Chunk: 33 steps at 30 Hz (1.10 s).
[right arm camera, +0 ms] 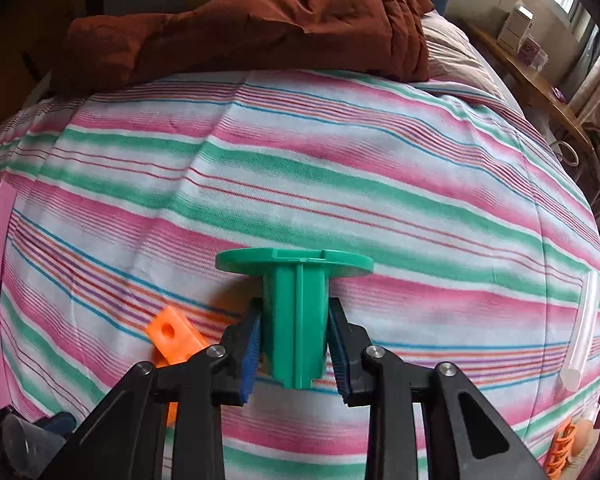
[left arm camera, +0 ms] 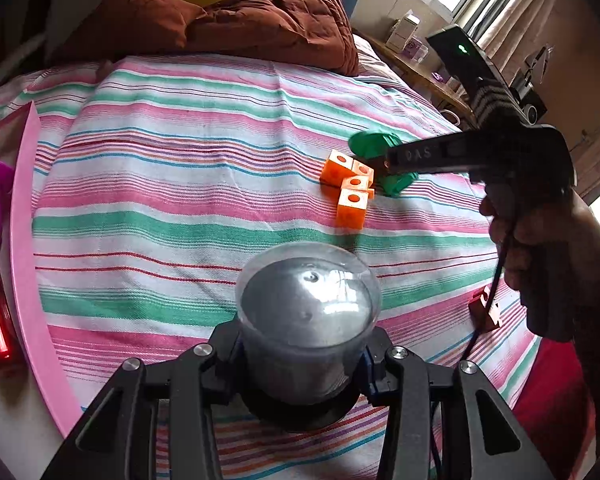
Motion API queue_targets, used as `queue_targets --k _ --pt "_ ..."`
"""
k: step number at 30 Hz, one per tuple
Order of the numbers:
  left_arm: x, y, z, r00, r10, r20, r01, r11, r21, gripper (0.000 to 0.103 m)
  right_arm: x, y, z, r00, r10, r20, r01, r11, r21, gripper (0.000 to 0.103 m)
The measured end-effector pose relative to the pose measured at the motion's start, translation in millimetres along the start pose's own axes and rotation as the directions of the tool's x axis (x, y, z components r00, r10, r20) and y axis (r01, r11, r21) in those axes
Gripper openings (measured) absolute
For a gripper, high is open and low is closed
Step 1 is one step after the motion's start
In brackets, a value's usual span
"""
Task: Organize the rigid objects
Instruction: 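Grasp and lift the green spool with the right tool while the left tool holds the canister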
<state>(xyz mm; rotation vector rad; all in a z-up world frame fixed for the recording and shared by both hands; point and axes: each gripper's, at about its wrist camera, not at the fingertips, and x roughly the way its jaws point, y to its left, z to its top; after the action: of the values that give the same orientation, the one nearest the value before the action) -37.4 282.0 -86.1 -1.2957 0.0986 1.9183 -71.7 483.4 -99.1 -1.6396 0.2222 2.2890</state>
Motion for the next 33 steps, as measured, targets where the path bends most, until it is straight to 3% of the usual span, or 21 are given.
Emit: queue_targets --k 6,11,18,23,28,33 --pt "1 -1 2 1.0 0.001 -0.005 -0.001 1.0 0.002 0.044 -15 -15 -51 0.997 0.031 -0.066 -0.026 0.996 0.081 0.03" --pt "-8 -5 2 1.0 0.01 -0.012 -0.01 1.0 0.002 0.044 -25 0 -82 1.0 -0.006 -0.016 0.007 0.999 0.05 0.03" --pt "-40 -13 -9 0.999 0.0 0.042 -0.001 1.0 0.029 0.044 -24 -3 -88 1.0 0.013 0.025 -0.014 0.999 0.035 0.03" --pt "-65 -16 -19 0.997 -0.002 0.077 -0.002 0.999 0.042 0.044 -25 3 -92 0.998 -0.023 0.054 0.024 1.0 -0.017 0.03" --pt "-98 -1 -26 0.993 0.002 0.117 -0.002 1.0 0.005 0.044 -25 9 -86 0.996 -0.049 0.069 0.053 0.997 -0.053 0.03" --pt "-132 38 -36 0.988 0.043 0.147 -0.031 0.996 -0.083 0.044 -19 6 -77 0.995 -0.067 0.076 0.073 0.994 -0.078 0.03"
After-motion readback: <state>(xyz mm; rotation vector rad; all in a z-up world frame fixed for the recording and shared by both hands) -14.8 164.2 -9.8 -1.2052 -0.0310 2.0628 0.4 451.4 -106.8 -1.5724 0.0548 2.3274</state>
